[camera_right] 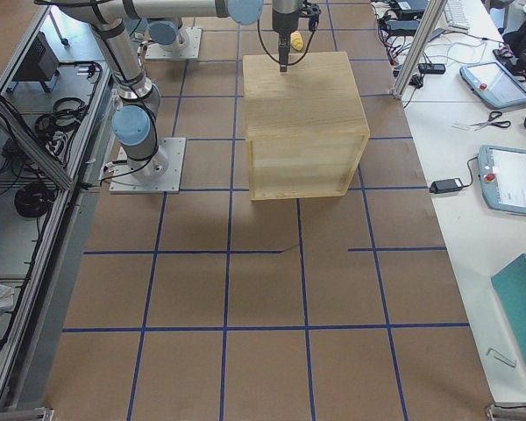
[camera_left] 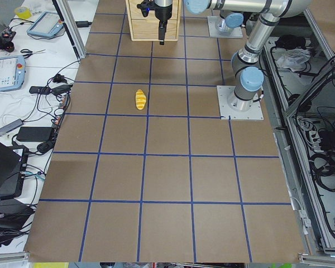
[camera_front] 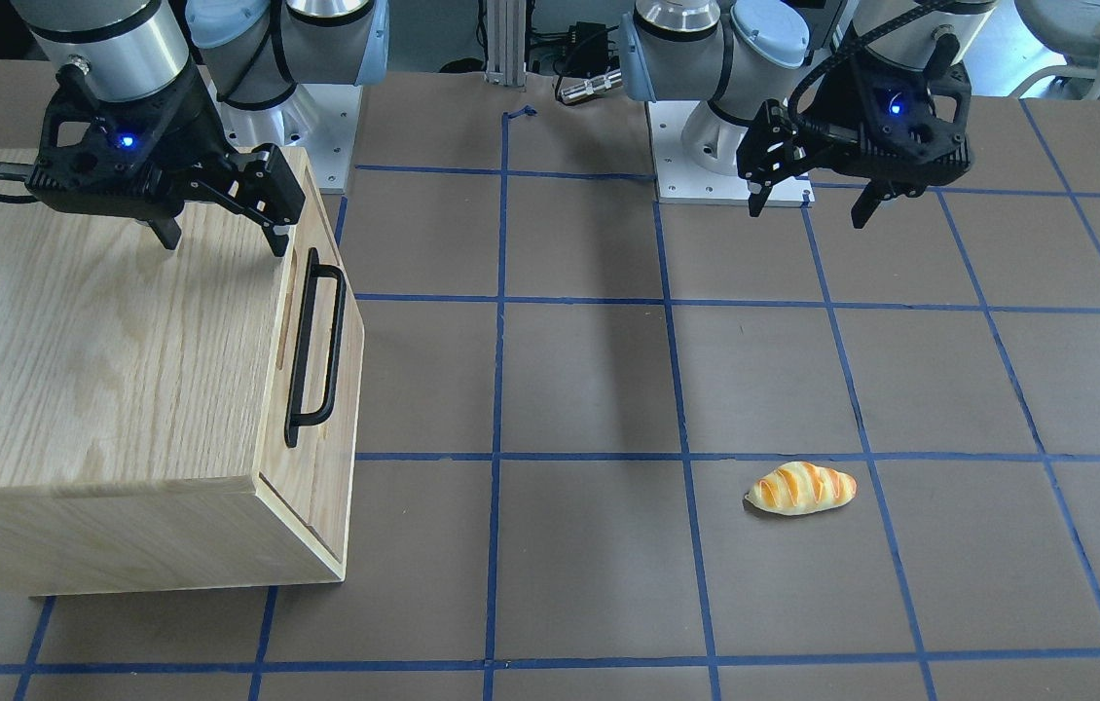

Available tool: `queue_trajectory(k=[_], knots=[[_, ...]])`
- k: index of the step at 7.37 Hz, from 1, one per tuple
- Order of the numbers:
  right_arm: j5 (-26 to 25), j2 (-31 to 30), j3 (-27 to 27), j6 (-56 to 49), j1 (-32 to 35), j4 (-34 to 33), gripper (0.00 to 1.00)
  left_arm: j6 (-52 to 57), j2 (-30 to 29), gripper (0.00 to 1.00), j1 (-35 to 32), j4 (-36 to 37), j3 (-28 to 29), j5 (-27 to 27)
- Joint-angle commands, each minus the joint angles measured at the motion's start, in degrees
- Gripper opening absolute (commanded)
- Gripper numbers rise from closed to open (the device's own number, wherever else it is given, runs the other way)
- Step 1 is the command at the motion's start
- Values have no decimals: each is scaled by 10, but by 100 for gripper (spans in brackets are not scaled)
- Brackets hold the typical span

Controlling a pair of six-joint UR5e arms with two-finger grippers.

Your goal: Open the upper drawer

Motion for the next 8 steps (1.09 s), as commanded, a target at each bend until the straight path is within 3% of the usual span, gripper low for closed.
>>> queue_trajectory(k=[1,8], knots=[[0,0,0,0,0,0,100,0,-2,100,0,1,-1,1],[0,0,0,0,0,0,100,-9,4,100,-2,1,-1,1]])
